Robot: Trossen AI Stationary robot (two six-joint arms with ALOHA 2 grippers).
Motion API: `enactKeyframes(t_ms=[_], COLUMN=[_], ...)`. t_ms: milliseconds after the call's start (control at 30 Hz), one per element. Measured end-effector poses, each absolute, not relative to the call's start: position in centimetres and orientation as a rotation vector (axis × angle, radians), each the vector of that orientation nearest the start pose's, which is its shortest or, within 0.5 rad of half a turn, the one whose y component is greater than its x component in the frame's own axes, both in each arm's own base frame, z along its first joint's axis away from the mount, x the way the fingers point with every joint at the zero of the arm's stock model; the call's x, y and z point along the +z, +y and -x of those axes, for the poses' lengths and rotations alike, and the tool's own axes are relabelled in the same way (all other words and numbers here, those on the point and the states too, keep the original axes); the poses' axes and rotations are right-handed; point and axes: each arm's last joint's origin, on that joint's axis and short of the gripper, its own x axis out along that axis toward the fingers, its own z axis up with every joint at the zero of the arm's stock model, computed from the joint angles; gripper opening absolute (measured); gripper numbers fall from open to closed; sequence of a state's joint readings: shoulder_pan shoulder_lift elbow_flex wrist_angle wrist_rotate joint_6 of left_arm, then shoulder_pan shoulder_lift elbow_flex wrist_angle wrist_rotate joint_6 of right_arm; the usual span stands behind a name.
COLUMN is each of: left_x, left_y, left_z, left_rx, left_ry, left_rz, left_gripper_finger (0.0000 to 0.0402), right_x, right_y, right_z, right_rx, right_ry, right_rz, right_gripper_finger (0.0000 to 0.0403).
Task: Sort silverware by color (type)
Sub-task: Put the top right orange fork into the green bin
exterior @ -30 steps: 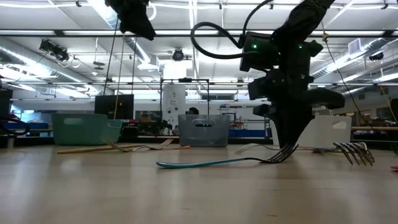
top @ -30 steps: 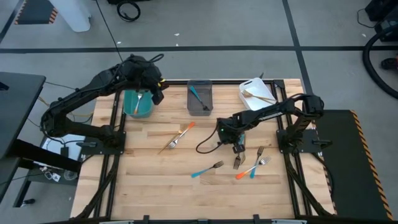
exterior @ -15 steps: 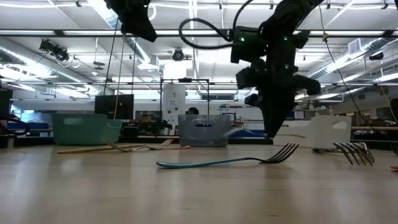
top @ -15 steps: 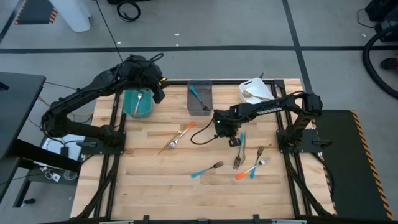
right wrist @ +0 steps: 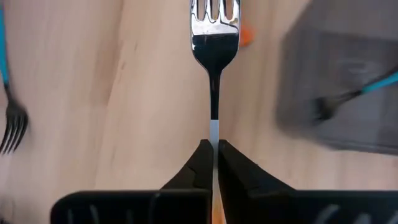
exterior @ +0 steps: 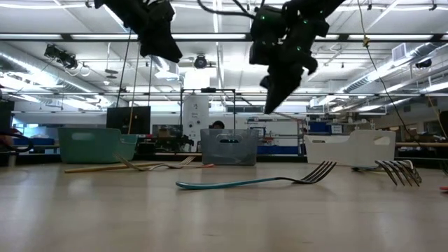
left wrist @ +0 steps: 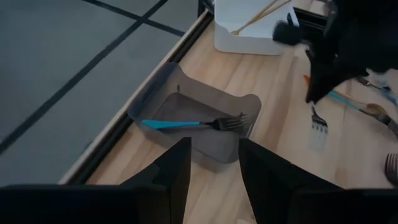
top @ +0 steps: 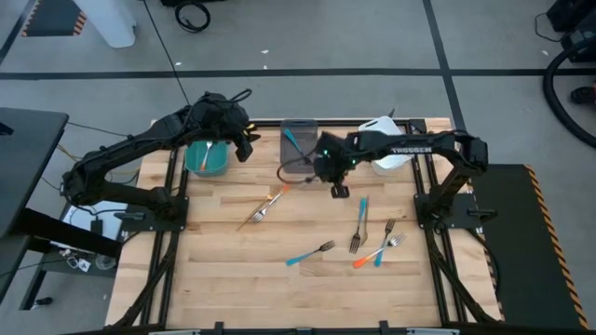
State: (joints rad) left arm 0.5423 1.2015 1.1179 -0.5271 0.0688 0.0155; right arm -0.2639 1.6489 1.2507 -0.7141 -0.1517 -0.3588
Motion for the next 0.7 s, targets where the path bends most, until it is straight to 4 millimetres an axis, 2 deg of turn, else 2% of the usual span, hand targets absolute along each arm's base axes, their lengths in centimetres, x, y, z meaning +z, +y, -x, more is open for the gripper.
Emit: enactKeyframes(t_ms=[233,467,700], left_x=[31.2,32.3,32.6], left_y=[13.0,13.0,12.4], left_z=[-22.1,-22.9,-23.4], left_rx=[0.448,0.373,0.341], left_ry=[0.564,0.413,0.380], left_rz=[0.233,0.224,0.221], left_gripper_finger=[0.0142,0.0142,0.0142], right_x=[27.1,30.0,32.0], right_y=[-9.9,-11.4,-12.2], right_z=[-31.9,-32.4,-33.3], right_rx=[0.012,-0.067,-0.093], right_ry=[0.915,0.634,0.403], right_rz=[0.054,-0.019,-0.066], right_gripper_finger=[0.0013,0.0013,0.0014])
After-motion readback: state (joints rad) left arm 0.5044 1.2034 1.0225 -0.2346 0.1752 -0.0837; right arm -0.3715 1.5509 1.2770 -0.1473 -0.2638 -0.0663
